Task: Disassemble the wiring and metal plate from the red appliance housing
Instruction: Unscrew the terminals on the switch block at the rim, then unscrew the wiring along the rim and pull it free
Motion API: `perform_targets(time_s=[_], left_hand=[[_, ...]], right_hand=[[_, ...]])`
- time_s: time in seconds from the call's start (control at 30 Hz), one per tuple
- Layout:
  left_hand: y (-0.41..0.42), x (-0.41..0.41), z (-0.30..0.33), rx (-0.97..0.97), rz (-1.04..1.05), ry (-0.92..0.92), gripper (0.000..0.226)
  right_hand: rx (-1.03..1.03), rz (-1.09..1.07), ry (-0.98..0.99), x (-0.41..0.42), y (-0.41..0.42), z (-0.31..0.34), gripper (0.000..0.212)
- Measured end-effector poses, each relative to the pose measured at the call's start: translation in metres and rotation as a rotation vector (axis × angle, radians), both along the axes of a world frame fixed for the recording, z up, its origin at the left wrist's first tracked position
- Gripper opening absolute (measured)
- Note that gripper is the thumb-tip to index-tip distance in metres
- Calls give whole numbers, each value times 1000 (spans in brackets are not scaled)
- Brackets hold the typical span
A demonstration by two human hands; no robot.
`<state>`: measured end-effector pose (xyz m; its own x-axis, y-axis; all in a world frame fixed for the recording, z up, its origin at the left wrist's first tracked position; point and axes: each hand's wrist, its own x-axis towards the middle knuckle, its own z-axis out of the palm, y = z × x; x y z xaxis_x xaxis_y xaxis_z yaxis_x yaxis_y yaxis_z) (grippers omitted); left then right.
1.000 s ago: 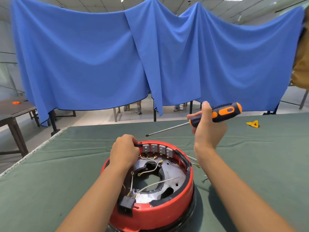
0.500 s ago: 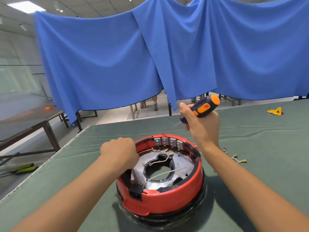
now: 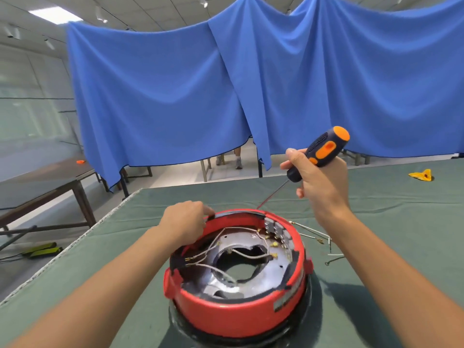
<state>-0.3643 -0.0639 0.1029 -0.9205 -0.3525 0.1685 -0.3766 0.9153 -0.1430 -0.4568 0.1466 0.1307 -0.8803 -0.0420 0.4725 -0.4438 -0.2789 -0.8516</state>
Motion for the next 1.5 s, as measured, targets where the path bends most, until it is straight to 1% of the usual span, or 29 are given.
perform_targets(time_s=[0.1, 0.2, 0.23, 0.27, 0.3, 0.33, 0.37, 0.43, 0.47, 0.5, 0.57, 0.7, 0.77, 0.8, 0.9, 0.97, 1.03, 1.07, 1.1, 1.17, 1.2, 1.27, 1.37, 1.43, 1.5], left_hand=[[3, -7, -3, 215, -101, 79, 34], [12, -4, 0, 477, -175, 248, 24], [15, 0, 3, 523, -174, 304, 21], [17, 4, 5, 522, -148, 340, 19], [18, 10, 8, 474, -94, 346, 18], [18, 17, 10, 386, -21, 316, 19], [18, 24, 12, 282, 55, 253, 19], [17, 39, 15, 124, 168, 64, 21], [16, 44, 15, 94, 199, -33, 26], [17, 49, 14, 106, 222, -110, 30], [18, 51, 11, 153, 233, -168, 32], [21, 39, 9, 71, 195, -57, 28], [21, 27, 3, 70, 188, -5, 29], [20, 20, 0, 77, 183, 20, 28], [18, -5, -10, 89, 145, 126, 11], [18, -21, -19, 84, 126, 215, 19], [18, -35, -28, 98, 109, 294, 23], [17, -41, -31, 123, 108, 326, 24], [16, -47, -33, 158, 110, 356, 25], [14, -57, -33, 211, 121, 387, 25], [14, -61, -33, 221, 126, 394, 25], [14, -68, -32, 236, 133, 406, 25], [12, -72, -32, 303, 157, 430, 24], [11, -72, -31, 412, 188, 487, 22], [9, -67, -29, 583, 220, 593, 19]], right_hand=[[-34, 0, -12, 2, -1, 2, 21], [-46, 10, -7, 4, -2, 1, 22], [-39, 11, -4, 4, -3, 1, 22], [-30, 12, -2, 4, -4, 0, 24], [-21, 16, 0, 5, -6, -1, 26], [-17, 20, 3, 6, -7, -1, 28], [-16, 26, 7, 7, -8, -2, 29], [-18, 33, 23, 9, -9, -3, 27], [-21, 37, 37, 11, -9, -3, 25], [-23, 46, 49, 12, -9, -3, 23], [-12, 58, 60, 13, -8, -3, 21], [137, 68, 25, 8, -4, -1, 12], [135, 134, -3, 6, 0, 1, 13], [169, 110, 21, 5, 2, 2, 16], [397, -100, 158, -2, 9, 5, 37], [568, -188, 200, -6, 15, 10, 56], [757, -211, 227, -9, 23, 16, 67], [788, -164, 183, -9, 26, 20, 66], [786, -64, 112, -10, 28, 23, 58], [749, 208, -7, -12, 32, 25, 29], [698, 358, -66, -12, 33, 25, 18], [535, 618, -143, -13, 32, 23, 28], [239, 888, -288, -14, 25, 15, 44], [164, 931, -415, -15, 18, 10, 41], [264, 821, -462, -15, 10, 3, 31]])
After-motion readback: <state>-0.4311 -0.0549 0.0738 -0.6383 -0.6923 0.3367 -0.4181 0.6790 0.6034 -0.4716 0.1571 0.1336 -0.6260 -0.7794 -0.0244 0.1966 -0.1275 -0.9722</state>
